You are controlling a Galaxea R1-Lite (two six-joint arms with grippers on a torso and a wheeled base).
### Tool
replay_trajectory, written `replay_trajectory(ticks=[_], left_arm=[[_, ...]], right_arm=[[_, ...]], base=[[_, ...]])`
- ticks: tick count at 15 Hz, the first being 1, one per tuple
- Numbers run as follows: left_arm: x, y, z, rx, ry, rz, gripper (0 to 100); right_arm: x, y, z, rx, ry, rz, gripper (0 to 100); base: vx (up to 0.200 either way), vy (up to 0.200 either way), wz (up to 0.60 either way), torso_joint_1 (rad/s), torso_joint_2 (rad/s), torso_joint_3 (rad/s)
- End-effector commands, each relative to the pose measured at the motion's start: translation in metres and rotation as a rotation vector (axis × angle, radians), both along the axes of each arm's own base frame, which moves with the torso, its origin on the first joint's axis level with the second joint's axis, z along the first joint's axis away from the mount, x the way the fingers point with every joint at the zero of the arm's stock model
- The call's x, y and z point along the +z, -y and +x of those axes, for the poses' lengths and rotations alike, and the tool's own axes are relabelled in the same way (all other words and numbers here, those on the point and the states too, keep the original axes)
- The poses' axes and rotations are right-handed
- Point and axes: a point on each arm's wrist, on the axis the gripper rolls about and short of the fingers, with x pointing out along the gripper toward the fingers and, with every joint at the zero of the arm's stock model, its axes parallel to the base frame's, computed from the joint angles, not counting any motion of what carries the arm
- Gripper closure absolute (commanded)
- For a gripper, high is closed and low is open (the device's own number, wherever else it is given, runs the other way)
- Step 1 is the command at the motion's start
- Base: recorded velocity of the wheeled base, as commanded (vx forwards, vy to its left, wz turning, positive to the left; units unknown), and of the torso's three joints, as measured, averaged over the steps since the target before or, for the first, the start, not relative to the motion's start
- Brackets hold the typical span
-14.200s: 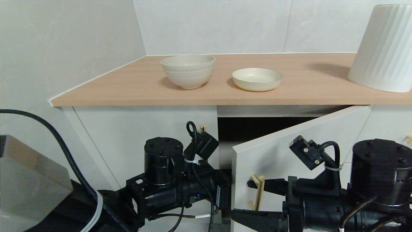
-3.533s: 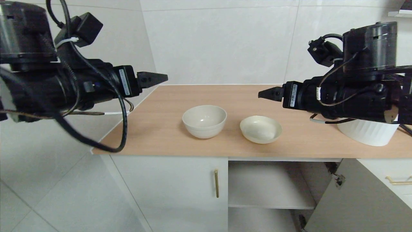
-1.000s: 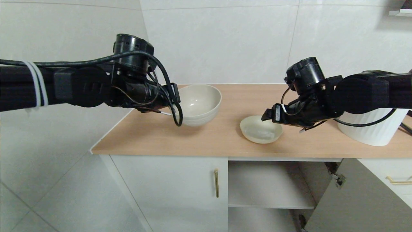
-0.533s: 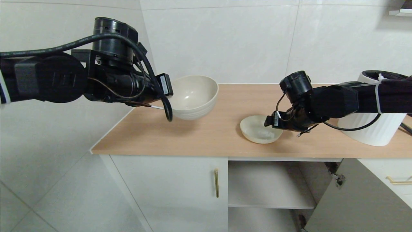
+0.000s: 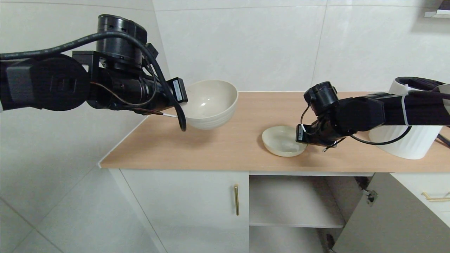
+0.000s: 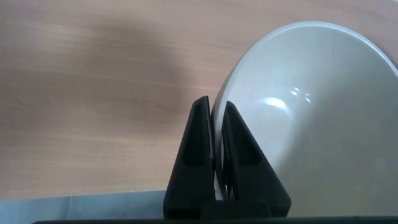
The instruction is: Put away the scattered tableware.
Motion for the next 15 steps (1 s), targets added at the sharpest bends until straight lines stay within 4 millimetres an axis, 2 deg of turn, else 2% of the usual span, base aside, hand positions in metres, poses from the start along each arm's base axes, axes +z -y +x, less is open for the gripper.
replay_trajectory(ticks=[1, 3, 5, 8, 10, 11, 13, 15], left_arm=[[0.003, -0.002, -0.006, -0.001, 0.006, 0.004, 100], [-0.003, -0.001, -0.02, -0.025, -0.014, 0.037, 100], [-0.006, -0.001, -0.037, -0.056, -0.023, 0.063, 100], [-0.013, -0.009, -0.069, -0.094, -0.043, 0.103, 100], [-0.013, -0.015, -0.086, -0.102, -0.043, 0.103, 100], [-0.023, -0.017, -0.096, -0.112, -0.074, 0.116, 100], [-0.038, -0.021, -0.103, -0.111, -0.111, 0.131, 100], [-0.04, -0.016, -0.104, -0.126, -0.109, 0.128, 100]], right_arm=[[0.008, 0.003, -0.003, -0.003, 0.015, 0.006, 100], [0.03, 0.011, -0.023, 0.0, 0.026, 0.015, 100], [0.053, 0.021, -0.057, 0.034, 0.004, 0.03, 100], [0.084, 0.024, -0.11, 0.109, 0.042, 0.06, 100], [0.083, 0.023, -0.135, 0.142, 0.031, 0.052, 100], [0.081, 0.026, -0.147, 0.154, 0.022, 0.048, 100], [0.083, 0.03, -0.157, 0.159, 0.032, 0.054, 100], [0.076, 0.022, -0.168, 0.192, 0.014, 0.036, 100]], base=[[0.0, 0.0, 0.0, 0.0, 0.0, 0.0], [0.0, 0.0, 0.0, 0.0, 0.0, 0.0], [0.0, 0.0, 0.0, 0.0, 0.0, 0.0], [0.0, 0.0, 0.0, 0.0, 0.0, 0.0], [0.0, 0.0, 0.0, 0.0, 0.0, 0.0], [0.0, 0.0, 0.0, 0.0, 0.0, 0.0], [0.0, 0.0, 0.0, 0.0, 0.0, 0.0], [0.0, 0.0, 0.0, 0.0, 0.0, 0.0]])
